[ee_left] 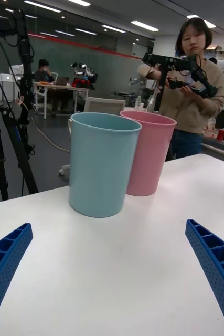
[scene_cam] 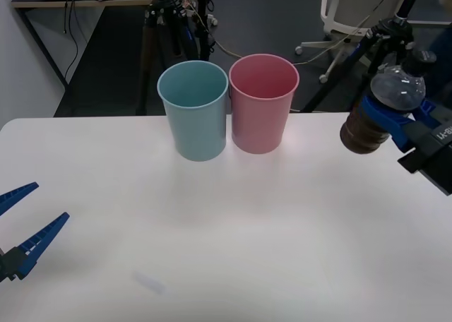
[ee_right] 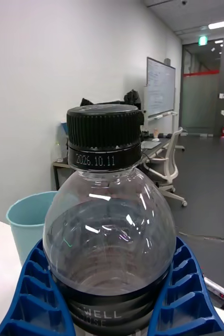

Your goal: Grasp the object on the table and drop it into the matching bin: aluminum can to the light blue bin, PET bottle to the pink bin.

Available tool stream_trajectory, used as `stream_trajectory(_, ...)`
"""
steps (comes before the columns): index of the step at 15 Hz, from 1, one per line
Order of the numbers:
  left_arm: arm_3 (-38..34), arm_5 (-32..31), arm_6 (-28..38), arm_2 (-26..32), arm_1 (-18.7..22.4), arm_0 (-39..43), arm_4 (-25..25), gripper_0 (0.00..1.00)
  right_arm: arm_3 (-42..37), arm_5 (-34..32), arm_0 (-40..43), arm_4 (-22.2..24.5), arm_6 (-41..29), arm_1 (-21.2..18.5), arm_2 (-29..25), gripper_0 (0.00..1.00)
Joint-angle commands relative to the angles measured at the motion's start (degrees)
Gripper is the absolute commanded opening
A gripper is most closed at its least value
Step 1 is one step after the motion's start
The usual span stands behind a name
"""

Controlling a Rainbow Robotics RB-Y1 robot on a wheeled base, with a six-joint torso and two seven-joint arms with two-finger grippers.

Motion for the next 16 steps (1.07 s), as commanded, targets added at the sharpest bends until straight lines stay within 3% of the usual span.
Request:
stream_trajectory(1, 0.00, 0.00, 0.00, 0.00, 0.00, 0.00, 0.00, 1.00, 0.05, 0.56, -3.22, -0.64, -1.06, -2.14, 0.33, 0.00)
stream_trajectory(7, 0.00, 0.00, 0.00, 0.00, 0.00, 0.00, 0.00, 1.00, 3.57, 1.79, -14.03, -2.92, -2.73, -7.15, 4.46, 0.00)
stream_trajectory(16, 0.00, 0.00, 0.00, 0.00, 0.00, 0.00, 0.00, 1.00, 25.63, 1.52, -41.10, -5.30, -4.31, -7.68, 20.28, 0.00)
